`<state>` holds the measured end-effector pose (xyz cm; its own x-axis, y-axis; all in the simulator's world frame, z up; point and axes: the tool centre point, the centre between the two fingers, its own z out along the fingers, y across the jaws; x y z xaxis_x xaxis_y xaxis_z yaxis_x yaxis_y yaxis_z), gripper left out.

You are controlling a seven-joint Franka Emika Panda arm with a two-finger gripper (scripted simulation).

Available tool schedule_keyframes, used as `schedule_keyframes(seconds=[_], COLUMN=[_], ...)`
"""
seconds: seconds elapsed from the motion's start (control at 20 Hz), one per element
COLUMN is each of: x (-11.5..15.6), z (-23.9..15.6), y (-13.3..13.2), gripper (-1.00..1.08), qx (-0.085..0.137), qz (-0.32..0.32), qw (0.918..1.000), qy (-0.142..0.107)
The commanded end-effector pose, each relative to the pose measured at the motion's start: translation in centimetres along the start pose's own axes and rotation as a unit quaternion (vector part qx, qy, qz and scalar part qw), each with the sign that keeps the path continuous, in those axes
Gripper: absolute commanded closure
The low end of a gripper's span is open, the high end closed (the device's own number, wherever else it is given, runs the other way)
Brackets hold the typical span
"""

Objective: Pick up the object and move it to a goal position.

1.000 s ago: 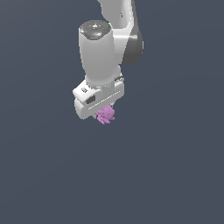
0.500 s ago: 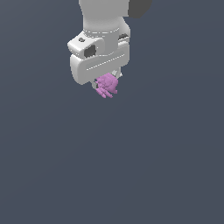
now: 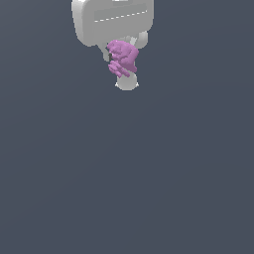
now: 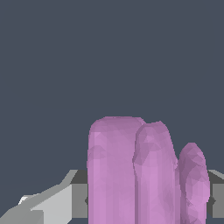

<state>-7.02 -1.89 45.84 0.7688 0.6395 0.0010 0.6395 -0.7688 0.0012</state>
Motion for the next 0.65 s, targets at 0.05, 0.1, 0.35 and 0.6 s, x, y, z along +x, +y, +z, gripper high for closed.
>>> schedule_keyframes(seconds=[0.05,0.1,0.35,0.6], x=[-0.5,-0.6,-0.9,-1.0], z=[-2.5,-3.0,-5.0,-5.6], y=[-0.6,-0.8,-1.2,-1.3], gripper=[1.08,1.08,1.08,1.08], qx=[0.001,0.001,0.001,0.001], qz=[0.0,0.0,0.0,0.0], qw=[1.0,1.0,1.0,1.0], qy=[-0.001,-0.001,-0.001,-0.001])
